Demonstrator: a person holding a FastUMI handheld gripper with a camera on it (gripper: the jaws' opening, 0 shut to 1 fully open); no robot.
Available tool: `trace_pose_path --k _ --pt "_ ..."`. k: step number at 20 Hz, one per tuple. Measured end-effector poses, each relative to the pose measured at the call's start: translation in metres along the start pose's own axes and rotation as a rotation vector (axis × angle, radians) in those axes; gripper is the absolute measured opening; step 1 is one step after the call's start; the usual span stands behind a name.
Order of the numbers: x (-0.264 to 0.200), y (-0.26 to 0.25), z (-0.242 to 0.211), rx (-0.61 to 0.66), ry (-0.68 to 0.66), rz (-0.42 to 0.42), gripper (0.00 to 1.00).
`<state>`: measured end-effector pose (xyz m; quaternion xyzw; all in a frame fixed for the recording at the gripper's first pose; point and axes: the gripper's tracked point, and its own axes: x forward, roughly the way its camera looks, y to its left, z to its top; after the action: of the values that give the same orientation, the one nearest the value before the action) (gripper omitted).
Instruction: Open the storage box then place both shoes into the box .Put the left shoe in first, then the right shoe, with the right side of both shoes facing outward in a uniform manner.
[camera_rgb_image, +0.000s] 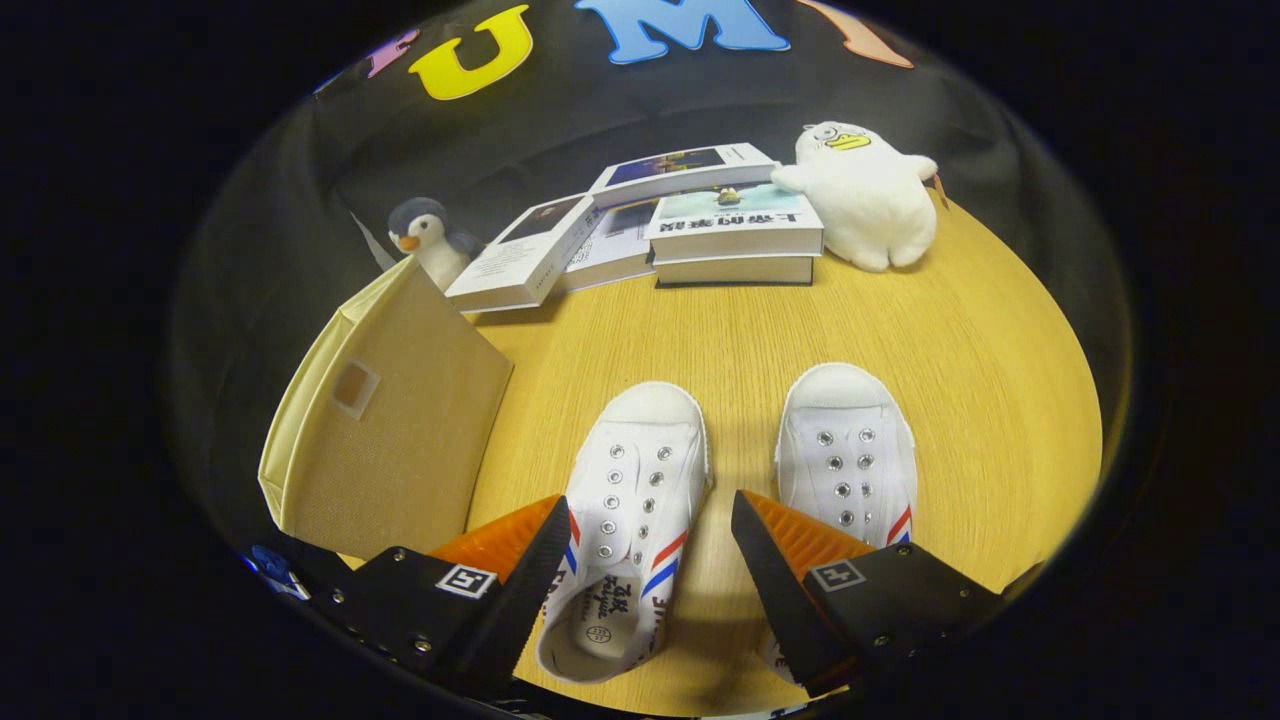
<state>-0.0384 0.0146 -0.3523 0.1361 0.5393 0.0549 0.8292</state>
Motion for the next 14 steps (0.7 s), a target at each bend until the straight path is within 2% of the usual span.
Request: trace_pose_path --k 4,6,8,9,12,14 --pt "0.006 -0.007 -0.009 0.028 0.035 -0.006 0.98" --pt "0.008 -0.010 -0.014 0.047 0.052 -0.002 0.90" --pt "0.011 -0.010 -0.024 0.051 0.090 -0.004 0.89" --pt "0.014 -0.010 -0.028 0.056 0.101 -0.004 0.75" --pt "0.014 -0.001 -0.028 0.121 0.112 0.044 0.70" --pt "0.019 0.001 -0.029 0.178 0.123 0.061 0.40"
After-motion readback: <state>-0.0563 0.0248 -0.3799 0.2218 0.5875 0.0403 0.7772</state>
